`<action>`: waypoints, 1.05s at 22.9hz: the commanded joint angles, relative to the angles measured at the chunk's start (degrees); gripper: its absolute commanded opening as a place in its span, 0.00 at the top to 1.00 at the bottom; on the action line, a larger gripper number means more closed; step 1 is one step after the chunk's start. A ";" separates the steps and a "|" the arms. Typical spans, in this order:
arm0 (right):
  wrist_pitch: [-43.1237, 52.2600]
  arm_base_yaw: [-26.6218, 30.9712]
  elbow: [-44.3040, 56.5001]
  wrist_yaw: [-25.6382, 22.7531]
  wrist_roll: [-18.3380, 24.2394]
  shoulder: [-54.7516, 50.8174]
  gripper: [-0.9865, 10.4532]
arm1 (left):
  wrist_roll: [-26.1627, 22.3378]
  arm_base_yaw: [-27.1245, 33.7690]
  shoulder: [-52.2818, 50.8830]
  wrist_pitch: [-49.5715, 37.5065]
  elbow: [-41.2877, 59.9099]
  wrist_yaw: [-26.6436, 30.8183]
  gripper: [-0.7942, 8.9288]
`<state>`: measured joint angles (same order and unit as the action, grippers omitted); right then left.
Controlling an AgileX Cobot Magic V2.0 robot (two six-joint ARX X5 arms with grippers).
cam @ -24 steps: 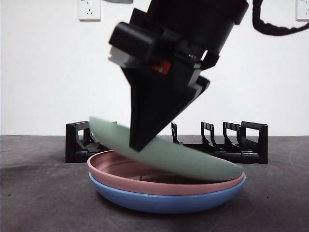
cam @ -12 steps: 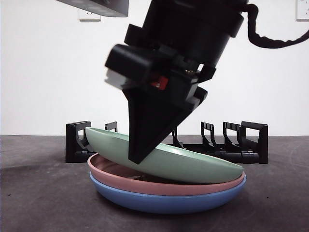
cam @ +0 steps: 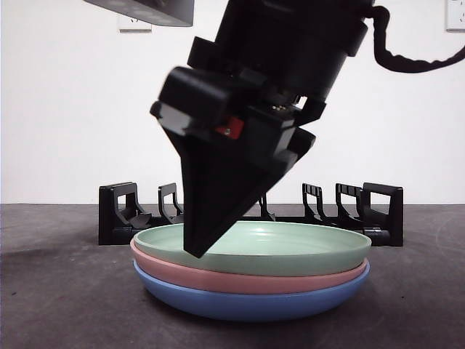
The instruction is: Place the plate
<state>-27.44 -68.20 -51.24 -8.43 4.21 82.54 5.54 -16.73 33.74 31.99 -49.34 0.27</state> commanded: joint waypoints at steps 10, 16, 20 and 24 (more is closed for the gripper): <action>3.80 7.63 -4.33 -13.79 8.57 -13.75 0.71 | 1.57 -0.11 1.03 -0.63 -0.76 0.20 0.73; 4.81 25.59 -4.33 -10.16 10.29 -17.14 0.71 | 1.60 -0.11 4.00 -2.75 -0.74 0.20 0.73; 7.04 38.66 -4.33 -4.28 10.43 -17.07 0.71 | 1.62 -0.11 7.17 -6.54 -0.74 0.20 0.73; 15.74 52.94 -4.33 0.94 10.27 -17.00 0.71 | 3.15 -0.13 13.00 -16.59 -0.76 0.20 0.73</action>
<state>-11.97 -14.79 -55.09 -7.88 14.15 64.99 8.10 -16.73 46.46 16.10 -49.34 0.27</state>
